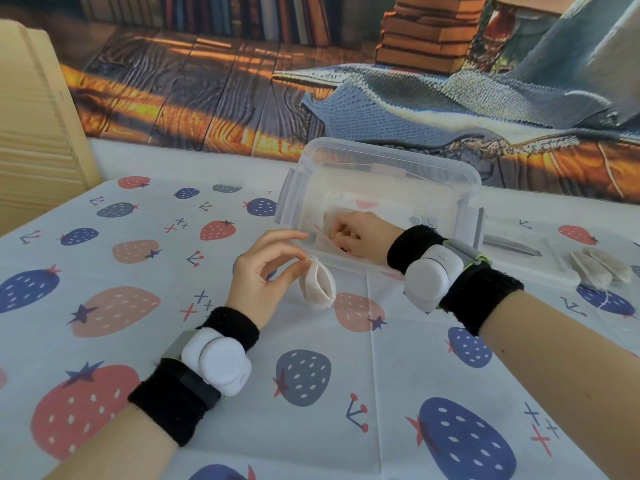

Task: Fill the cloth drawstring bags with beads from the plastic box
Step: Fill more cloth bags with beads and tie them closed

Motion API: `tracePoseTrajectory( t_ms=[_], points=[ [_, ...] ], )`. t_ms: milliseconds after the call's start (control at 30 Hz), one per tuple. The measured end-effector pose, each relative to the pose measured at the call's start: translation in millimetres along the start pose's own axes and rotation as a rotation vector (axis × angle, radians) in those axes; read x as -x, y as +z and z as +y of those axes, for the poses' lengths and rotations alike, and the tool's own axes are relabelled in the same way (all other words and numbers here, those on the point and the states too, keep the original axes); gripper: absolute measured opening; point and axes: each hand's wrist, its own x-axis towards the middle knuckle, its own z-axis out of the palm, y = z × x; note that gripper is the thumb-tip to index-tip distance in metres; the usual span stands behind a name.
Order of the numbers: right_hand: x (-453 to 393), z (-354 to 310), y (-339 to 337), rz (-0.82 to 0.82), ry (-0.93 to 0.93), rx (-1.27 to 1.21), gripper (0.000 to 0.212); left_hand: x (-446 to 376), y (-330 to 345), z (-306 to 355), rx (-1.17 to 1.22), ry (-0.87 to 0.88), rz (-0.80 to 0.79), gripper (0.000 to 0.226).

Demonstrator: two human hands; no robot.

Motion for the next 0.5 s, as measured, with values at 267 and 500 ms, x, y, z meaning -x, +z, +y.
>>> tracePoseTrajectory(
  t_ms=[267,500],
  points=[
    [-0.6,-12.4,-31.7,0.347,0.122,-0.497,0.009,-2.1,-3.1,1.1,0.028,0.008,0.028,0.019],
    [10.2,-7.9,-48.8,0.577,0.019,-0.589,0.012,-3.5,-5.4,0.8,-0.094,0.038,0.061,0.003]
  ],
)
